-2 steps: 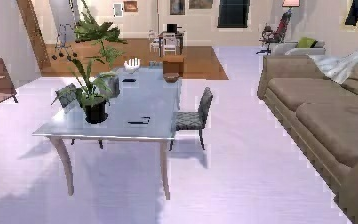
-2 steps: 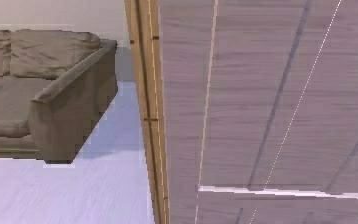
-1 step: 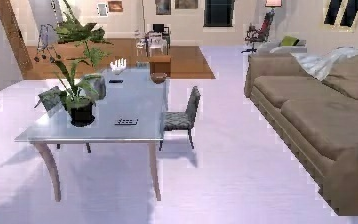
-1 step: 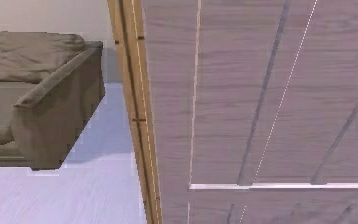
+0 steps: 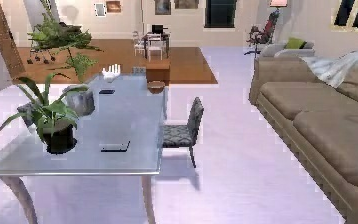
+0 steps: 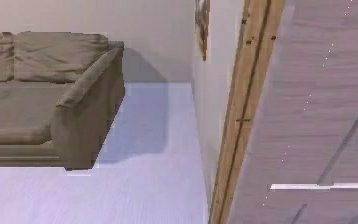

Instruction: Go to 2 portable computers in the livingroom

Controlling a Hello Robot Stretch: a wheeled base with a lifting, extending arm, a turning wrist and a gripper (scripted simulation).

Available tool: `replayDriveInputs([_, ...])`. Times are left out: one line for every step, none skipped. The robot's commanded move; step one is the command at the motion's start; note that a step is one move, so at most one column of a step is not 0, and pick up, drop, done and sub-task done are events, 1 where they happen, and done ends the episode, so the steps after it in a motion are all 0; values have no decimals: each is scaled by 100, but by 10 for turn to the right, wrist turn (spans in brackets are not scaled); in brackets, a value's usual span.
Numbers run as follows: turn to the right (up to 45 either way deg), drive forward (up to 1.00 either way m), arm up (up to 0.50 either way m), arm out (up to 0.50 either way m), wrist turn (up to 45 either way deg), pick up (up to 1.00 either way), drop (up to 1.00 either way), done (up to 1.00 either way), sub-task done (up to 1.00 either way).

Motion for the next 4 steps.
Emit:
replayDriveInputs([330, 0, 0, 0, 0, 0, 0, 0, 0])
replayDriveInputs([0, 50, 0, 0, 0, 0, 0, 0, 0])
replayDriveInputs([-120, 0, 0, 0, 0, 0, 0, 0, 0])
replayDriveInputs([0, 85, 0, 0, 0, 0, 0, 0, 0])
